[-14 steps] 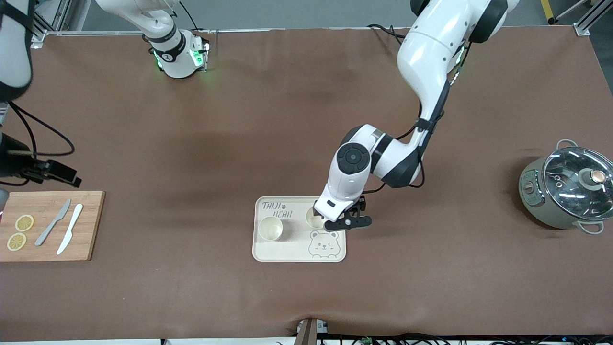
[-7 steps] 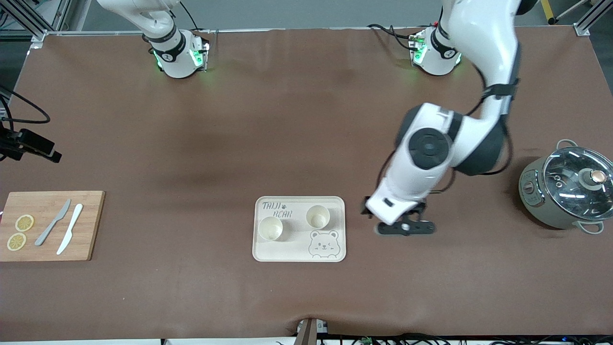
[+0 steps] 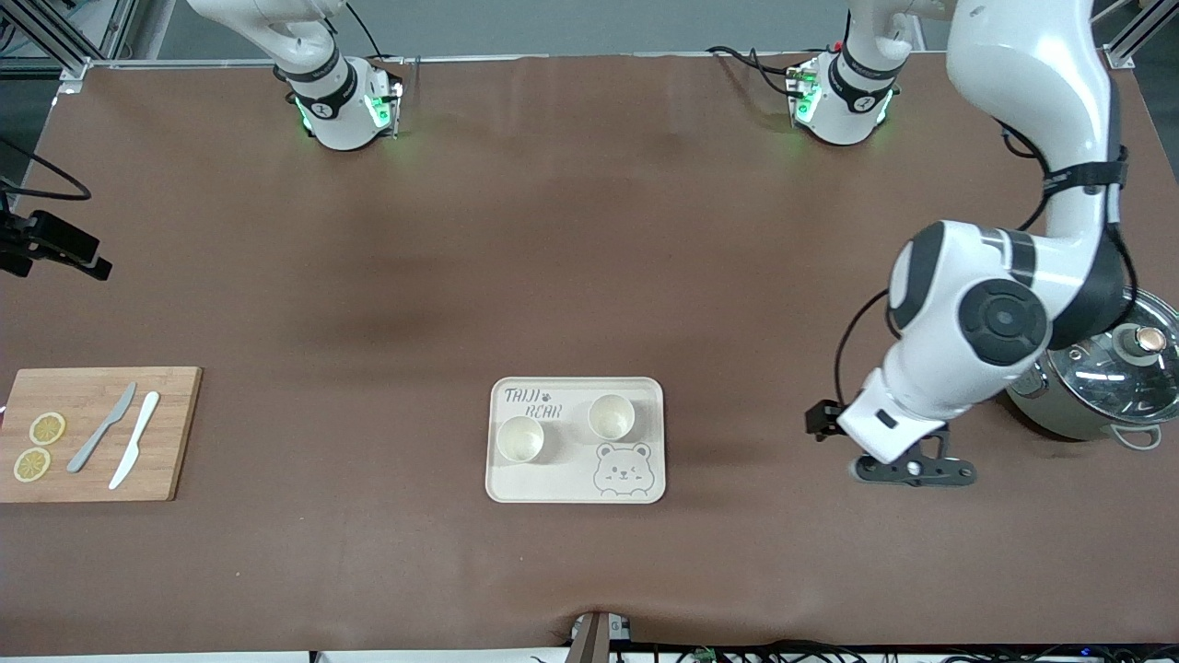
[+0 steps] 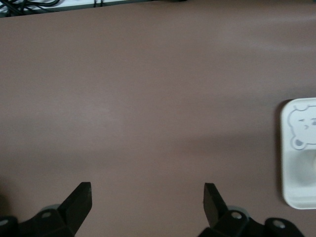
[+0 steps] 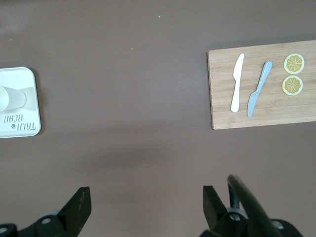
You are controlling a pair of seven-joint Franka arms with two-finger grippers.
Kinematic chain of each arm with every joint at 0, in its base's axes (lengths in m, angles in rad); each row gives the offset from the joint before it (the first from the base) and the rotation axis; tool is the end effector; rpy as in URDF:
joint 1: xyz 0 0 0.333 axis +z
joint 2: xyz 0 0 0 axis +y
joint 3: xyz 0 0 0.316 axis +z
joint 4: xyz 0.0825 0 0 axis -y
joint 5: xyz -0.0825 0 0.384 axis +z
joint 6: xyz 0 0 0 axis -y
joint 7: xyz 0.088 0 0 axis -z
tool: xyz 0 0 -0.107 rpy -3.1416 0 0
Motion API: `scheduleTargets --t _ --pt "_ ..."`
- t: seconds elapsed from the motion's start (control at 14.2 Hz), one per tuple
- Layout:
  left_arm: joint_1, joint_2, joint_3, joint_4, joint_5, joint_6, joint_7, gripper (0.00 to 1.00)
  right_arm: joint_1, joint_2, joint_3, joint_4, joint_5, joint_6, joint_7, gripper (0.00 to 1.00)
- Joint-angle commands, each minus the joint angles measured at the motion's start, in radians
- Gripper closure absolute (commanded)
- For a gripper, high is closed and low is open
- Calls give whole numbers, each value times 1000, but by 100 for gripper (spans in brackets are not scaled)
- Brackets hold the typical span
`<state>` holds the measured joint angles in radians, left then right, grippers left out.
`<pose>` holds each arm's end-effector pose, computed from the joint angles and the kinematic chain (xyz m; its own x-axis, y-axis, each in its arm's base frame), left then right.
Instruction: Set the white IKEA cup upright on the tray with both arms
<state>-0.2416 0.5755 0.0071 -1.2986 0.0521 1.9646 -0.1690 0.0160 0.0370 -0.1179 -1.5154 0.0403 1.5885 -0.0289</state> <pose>0.7102 -0.1674 0.4187 0.9915 -0.0860 0.0975 -0.0826 -0.9959 -0.0377 0.5659 -0.0522 0.6317 0.9966 -0.0734 0.0374 -0.0721 -0.9968 -0.0349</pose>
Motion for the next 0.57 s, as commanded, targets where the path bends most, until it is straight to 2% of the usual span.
scheduleTargets --t 0.0,0.35,0.49 --pt "91 -75 -51 -112 -18 51 94 0 -25 -11 20 21 -5 -2 -6 0" --pt "399 -204 -287 -298 -18 115 198 0 -18 -6 20 14 -5 -7 23 0" --pt "456 -248 -334 -297 -26 88 186 0 -16 -3 21 14 -5 -2 26 0"
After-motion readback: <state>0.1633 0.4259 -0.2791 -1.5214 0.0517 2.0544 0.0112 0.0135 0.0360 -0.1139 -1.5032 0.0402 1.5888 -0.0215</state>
